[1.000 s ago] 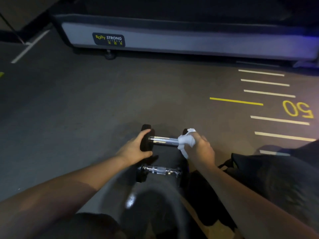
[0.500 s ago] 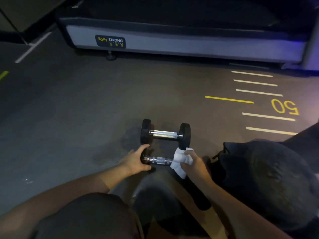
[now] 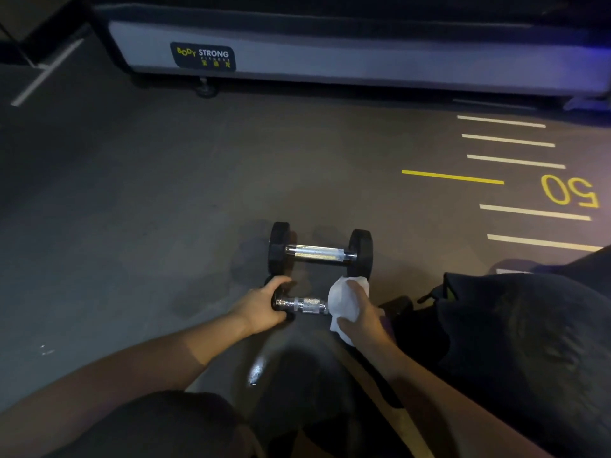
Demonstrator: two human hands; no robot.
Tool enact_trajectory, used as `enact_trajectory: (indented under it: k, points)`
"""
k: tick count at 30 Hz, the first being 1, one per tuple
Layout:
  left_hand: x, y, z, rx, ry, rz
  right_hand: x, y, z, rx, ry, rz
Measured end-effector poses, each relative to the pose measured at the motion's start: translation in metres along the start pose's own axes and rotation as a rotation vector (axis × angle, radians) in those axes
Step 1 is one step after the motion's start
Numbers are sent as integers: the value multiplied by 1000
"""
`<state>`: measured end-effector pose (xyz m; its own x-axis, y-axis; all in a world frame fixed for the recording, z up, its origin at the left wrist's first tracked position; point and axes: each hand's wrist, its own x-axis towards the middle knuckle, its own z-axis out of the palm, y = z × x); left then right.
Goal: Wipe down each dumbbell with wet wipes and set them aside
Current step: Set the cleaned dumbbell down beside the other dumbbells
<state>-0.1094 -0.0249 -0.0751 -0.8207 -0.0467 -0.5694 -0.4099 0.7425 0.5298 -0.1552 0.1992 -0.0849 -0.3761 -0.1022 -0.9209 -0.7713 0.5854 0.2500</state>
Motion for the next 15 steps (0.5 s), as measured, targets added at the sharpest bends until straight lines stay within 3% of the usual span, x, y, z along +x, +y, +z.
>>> enact_trajectory:
  k: [1, 2, 3, 4, 7, 8, 10, 13, 15]
  points:
    - [0, 0, 0, 7, 3, 0, -4, -9, 0, -102, 25, -244]
    - [0, 1, 1, 13, 6, 5, -8, -11, -5, 52, 113, -337]
    - [-1, 0, 1, 18, 12, 5, -21, -9, -13, 386, 100, -123]
    - [-2, 0, 2, 13, 23, 6, -29, -4, -26, 463, 126, -30]
    - [-5, 1, 3, -15, 67, -12, -35, 4, -48, 242, 2, 26]
    - [-6, 1, 4, -20, 79, -18, -36, 4, -45, 52, 100, 17]
    - [-8, 2, 3, -32, 93, -22, -32, -3, -32, 344, 251, -2]
    - [-15, 7, -2, -14, 98, 2, -41, -14, 11, 1285, 652, 83]
    - [-24, 16, -13, 17, 96, 24, -62, -17, 21, 1472, 781, 116]
